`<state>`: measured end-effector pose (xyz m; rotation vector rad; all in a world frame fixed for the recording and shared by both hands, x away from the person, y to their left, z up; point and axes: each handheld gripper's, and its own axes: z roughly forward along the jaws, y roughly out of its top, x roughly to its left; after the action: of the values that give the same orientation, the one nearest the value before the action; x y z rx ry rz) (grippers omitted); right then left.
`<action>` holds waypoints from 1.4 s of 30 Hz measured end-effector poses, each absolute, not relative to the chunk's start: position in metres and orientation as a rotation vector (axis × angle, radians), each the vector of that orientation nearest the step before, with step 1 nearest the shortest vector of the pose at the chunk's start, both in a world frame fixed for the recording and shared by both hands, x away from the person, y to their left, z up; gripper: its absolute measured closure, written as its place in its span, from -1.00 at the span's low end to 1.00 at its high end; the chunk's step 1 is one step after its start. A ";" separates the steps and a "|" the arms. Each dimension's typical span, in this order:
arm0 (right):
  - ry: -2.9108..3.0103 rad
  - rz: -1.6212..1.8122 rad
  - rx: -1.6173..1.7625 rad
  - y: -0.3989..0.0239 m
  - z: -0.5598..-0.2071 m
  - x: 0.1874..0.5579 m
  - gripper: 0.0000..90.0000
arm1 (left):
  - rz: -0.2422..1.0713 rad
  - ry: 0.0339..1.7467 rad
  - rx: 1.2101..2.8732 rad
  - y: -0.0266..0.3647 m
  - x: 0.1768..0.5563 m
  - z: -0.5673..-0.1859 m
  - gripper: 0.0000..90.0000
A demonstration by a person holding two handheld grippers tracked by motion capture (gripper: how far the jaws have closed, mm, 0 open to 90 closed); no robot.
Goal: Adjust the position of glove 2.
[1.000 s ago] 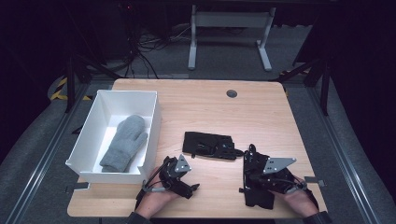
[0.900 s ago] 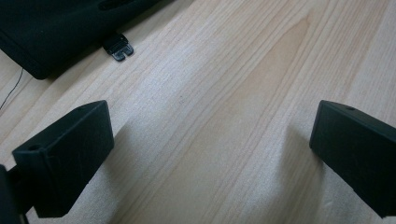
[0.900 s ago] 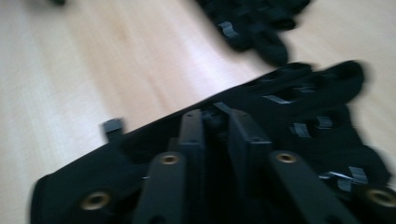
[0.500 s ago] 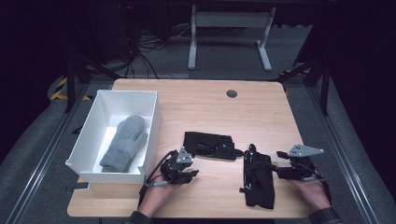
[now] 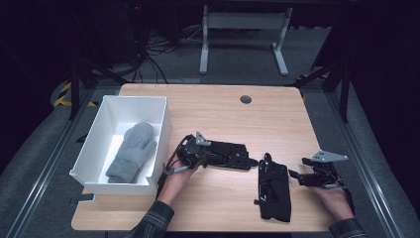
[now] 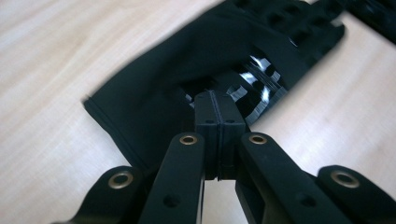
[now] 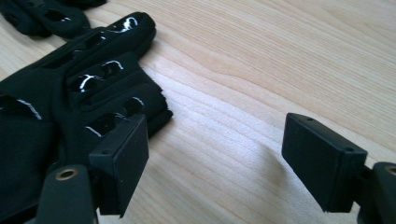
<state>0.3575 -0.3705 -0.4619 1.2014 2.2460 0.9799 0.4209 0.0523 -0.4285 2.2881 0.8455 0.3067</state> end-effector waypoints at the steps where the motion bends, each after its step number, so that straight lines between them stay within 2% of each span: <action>1: 2.244 0.966 1.205 -0.370 -0.463 0.358 -0.47 | 0.324 0.853 2.300 0.051 0.426 -0.429 1.00; 7: 2.243 0.949 1.206 -0.369 -0.465 0.358 -0.47 | 0.282 0.875 2.317 0.046 0.443 -0.445 1.00; 14: 2.243 0.954 1.206 -0.369 -0.465 0.358 -0.47 | 0.248 0.888 2.349 0.047 0.438 -0.448 1.00; 21: 2.244 0.960 1.205 -0.369 -0.466 0.358 -0.48 | 0.156 0.886 2.387 0.054 0.408 -0.445 1.00; 32: 2.247 0.962 1.202 -0.369 -0.466 0.358 -0.48 | -0.024 0.812 2.349 0.063 0.360 -0.450 1.00; 35: 2.247 0.963 1.201 -0.369 -0.466 0.358 -0.48 | -0.036 0.766 2.347 0.061 0.352 -0.449 1.00; 42: 2.251 0.967 1.197 -0.368 -0.466 0.358 -0.48 | 0.089 0.800 2.279 0.064 0.364 -0.432 1.00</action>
<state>0.3581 -0.3678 -0.4659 1.1966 2.2515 0.9669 0.3637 0.0640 -0.4323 2.2794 0.8000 0.0891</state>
